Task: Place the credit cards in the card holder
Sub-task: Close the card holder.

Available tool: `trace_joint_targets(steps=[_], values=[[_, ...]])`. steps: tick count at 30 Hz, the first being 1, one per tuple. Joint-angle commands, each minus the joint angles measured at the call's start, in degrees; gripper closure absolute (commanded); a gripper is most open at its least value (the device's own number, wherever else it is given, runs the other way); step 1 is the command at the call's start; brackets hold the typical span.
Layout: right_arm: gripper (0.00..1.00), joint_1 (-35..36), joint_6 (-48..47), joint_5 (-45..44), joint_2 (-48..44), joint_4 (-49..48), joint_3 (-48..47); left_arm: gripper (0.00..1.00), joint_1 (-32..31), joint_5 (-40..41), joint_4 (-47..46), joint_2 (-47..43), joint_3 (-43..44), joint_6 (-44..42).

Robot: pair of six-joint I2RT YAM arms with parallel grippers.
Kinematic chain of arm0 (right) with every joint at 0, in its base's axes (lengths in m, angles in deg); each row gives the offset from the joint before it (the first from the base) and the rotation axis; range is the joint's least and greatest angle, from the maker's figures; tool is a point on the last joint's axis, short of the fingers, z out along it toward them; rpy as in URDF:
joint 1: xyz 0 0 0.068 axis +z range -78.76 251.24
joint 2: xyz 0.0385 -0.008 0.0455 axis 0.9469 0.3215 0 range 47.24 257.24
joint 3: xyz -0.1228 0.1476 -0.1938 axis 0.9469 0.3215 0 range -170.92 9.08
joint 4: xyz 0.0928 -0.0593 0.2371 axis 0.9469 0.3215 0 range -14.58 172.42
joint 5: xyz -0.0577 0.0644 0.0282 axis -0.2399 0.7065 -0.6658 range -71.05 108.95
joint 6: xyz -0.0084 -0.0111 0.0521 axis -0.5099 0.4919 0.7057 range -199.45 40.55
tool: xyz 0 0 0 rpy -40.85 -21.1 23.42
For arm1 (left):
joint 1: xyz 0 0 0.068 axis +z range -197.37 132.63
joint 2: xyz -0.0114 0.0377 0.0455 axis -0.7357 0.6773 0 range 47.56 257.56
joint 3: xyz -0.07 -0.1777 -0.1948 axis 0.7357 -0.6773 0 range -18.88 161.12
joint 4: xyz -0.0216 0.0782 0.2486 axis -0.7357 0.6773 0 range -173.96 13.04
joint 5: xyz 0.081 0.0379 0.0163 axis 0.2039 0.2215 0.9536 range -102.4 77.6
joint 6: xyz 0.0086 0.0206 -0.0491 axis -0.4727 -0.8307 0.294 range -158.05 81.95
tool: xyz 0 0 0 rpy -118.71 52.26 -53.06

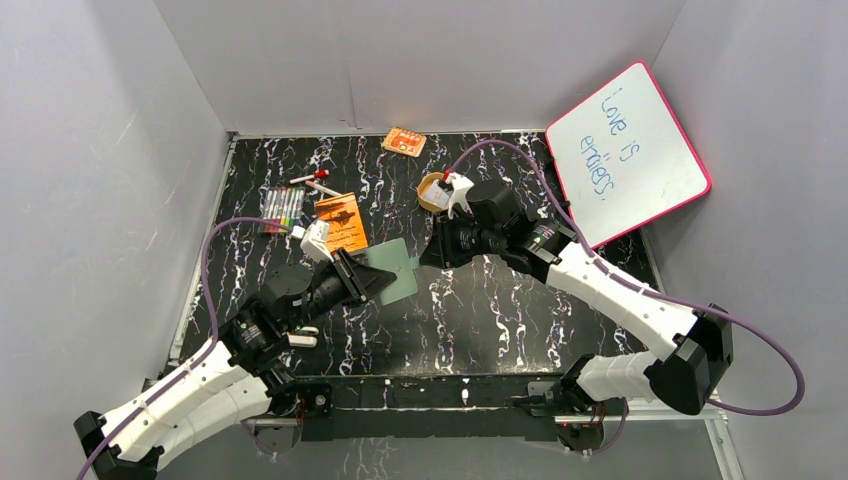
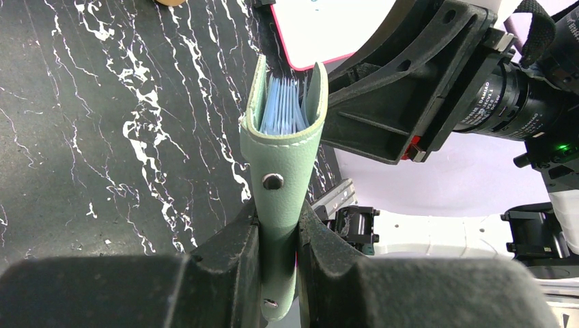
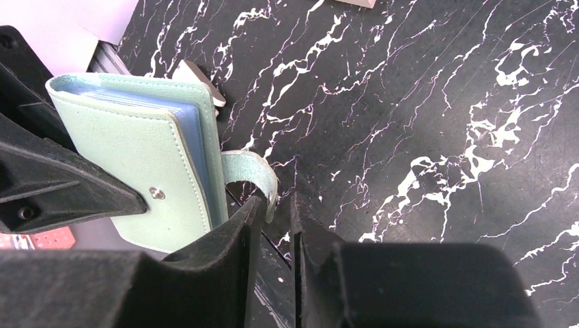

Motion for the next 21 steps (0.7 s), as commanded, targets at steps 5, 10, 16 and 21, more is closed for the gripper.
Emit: trace_joint_targets(steps=[5, 10, 16, 21], values=[[0.69, 0.1, 1.0, -0.3, -2.3, -4.1, -1.0, 1.00, 0.0, 0.4, -1.7, -1.1, 0.9, -0.1], [0.73, 0.1, 1.3, -0.3, -2.8, -4.9, -0.7, 1.00, 0.0, 0.3, -1.7, -1.0, 0.9, 0.0], [0.75, 0.1, 1.3, 0.1, -2.3, -4.4, -1.0, 1.00, -0.1, 0.5, -1.5, -1.3, 0.8, -0.1], [0.73, 0.1, 1.2, 0.2, -1.9, -3.6, -1.2, 1.00, 0.0, 0.5, -1.5, -1.5, 0.9, -0.1]])
